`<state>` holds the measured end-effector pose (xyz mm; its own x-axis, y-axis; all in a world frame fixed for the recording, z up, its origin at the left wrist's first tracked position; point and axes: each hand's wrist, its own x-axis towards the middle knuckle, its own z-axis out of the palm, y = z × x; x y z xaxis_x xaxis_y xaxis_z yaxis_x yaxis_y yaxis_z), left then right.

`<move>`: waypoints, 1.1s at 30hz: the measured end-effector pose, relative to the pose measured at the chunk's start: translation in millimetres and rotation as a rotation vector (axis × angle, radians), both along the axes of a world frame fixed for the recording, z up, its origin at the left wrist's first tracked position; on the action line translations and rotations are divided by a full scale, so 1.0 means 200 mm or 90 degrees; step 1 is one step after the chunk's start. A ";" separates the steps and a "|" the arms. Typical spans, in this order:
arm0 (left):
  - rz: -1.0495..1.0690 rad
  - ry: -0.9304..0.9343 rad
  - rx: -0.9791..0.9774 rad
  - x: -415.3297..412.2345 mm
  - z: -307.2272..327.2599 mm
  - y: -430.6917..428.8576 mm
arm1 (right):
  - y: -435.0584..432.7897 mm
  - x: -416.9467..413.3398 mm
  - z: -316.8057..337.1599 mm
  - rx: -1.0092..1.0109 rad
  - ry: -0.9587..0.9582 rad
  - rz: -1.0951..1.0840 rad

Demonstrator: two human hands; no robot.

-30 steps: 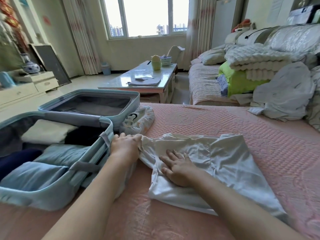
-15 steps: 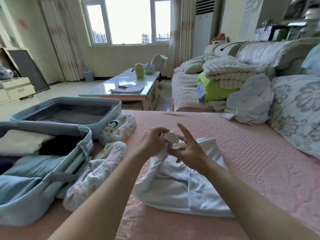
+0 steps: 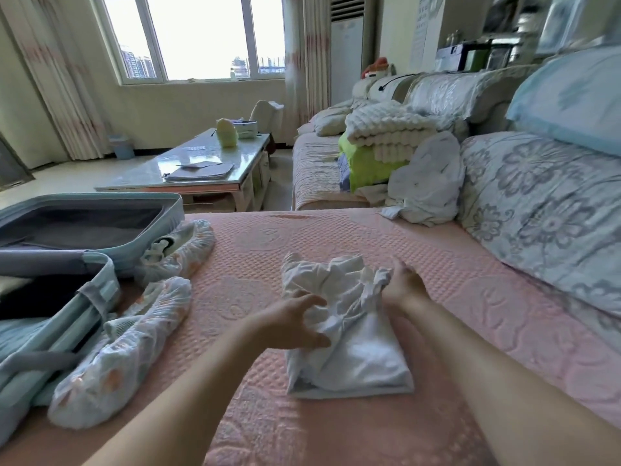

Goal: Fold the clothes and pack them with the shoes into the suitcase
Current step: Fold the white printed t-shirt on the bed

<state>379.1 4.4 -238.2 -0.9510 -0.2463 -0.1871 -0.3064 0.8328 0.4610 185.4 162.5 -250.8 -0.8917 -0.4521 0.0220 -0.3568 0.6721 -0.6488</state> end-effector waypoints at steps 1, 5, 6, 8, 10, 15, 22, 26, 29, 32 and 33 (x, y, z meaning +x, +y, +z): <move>-0.013 -0.036 -0.009 0.03 0.00 0.02 | 0.01 0.03 -0.02 0.090 -0.005 0.061; -0.082 -0.072 -0.126 0.11 0.02 0.08 | 0.02 0.20 -0.01 0.215 0.118 0.208; -0.112 -0.069 -0.183 0.12 0.03 0.09 | 0.03 0.25 0.01 0.190 0.136 0.243; -0.154 -0.066 -0.268 0.14 0.05 0.10 | 0.06 0.35 0.04 0.151 0.138 0.321; -0.137 -0.029 -0.301 0.15 0.05 0.11 | 0.06 0.41 0.02 0.153 0.138 0.366; 0.156 0.177 -0.087 0.15 0.04 0.13 | 0.04 0.49 -0.04 0.210 0.120 0.389; 0.277 0.360 0.122 0.16 0.08 0.13 | -0.01 0.58 0.00 -0.176 0.041 0.223; 0.185 0.311 0.086 0.16 0.08 0.14 | 0.05 0.48 0.05 -0.231 0.157 0.213; 0.017 0.116 0.126 0.17 0.07 0.19 | 0.15 0.40 0.14 -0.044 0.190 0.289; -0.049 0.012 0.061 0.16 0.03 0.23 | 0.25 0.40 0.16 0.288 -0.014 0.337; -0.041 0.032 0.024 0.14 0.03 0.23 | 0.26 0.39 0.15 0.290 -0.044 0.332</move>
